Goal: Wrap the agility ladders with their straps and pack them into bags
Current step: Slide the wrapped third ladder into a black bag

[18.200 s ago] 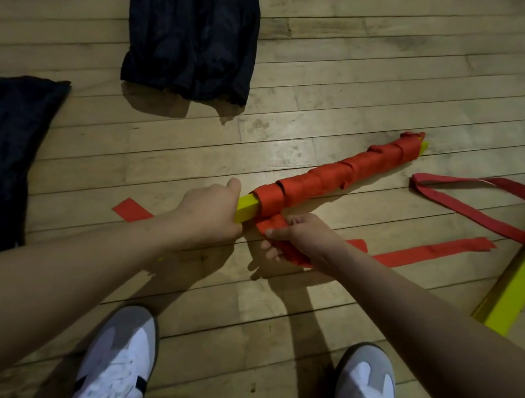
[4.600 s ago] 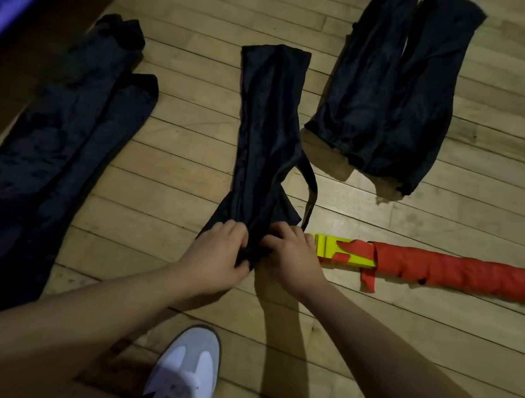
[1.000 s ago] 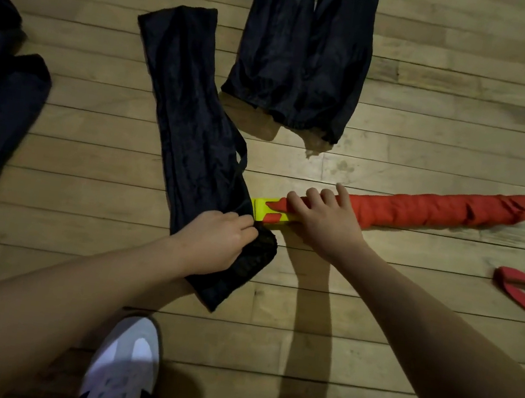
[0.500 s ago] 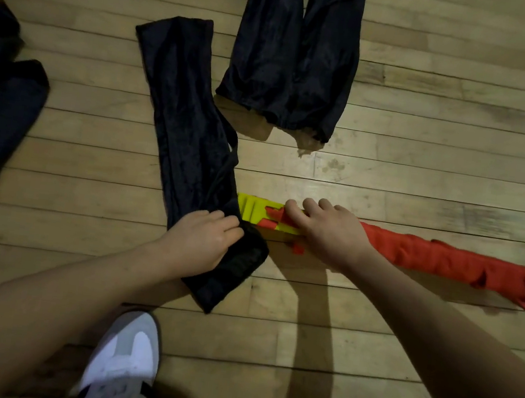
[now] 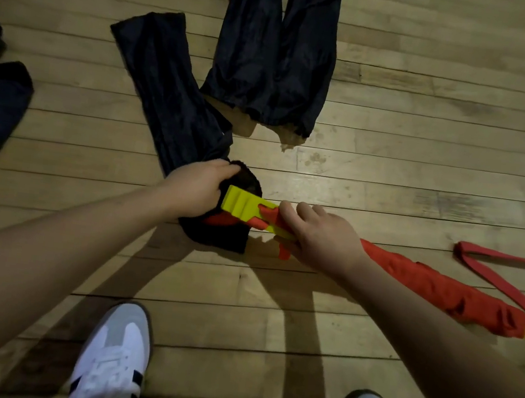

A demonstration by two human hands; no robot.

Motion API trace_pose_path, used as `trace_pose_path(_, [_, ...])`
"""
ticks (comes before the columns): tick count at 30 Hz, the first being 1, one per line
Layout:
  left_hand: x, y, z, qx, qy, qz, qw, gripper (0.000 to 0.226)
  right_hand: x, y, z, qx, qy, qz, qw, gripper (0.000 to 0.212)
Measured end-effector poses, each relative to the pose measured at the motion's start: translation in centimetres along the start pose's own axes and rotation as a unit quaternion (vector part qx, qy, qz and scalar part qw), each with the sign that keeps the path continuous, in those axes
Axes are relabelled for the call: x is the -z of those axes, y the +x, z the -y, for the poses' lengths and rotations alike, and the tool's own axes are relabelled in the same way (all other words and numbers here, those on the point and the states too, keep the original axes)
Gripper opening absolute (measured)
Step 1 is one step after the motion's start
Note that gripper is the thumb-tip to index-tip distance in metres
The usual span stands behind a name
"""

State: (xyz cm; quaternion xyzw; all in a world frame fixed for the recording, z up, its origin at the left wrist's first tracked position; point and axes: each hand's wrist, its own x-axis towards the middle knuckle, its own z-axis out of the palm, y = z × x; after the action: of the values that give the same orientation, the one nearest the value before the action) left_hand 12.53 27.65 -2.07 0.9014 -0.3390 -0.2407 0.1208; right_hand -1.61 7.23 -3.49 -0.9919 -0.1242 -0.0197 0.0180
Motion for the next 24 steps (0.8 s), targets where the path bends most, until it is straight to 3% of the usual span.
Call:
trace_pose_path(7, [-0.1, -1.5, -2.1, -0.007, 0.037, -0.014, 0.999, 0.07, -1.5, 2.0, 1.4, -0.055, 0.061, 0.07, 0.994, 0.063])
trace_pose_path(10, [-0.3, -1.0, -2.6, -0.012, 0.053, -0.026, 0.998, 0.074, -1.8, 4.2, 2.6, -0.086, 0.062, 0.096, 0.99, 0.053])
trace_pose_path(17, [0.3, 1.7, -1.2, -0.002, 0.023, -0.043, 0.999, 0.076, -2.9, 9.9, 3.8, -0.165, 0.086, 0.108, 0.976, 0.044])
trace_pose_path(24, [-0.2, 2.8, 0.1, 0.02, -0.003, -0.004, 1.0, 0.077, -3.8, 11.4, 4.1, -0.187, 0.029, 0.092, 0.978, 0.059])
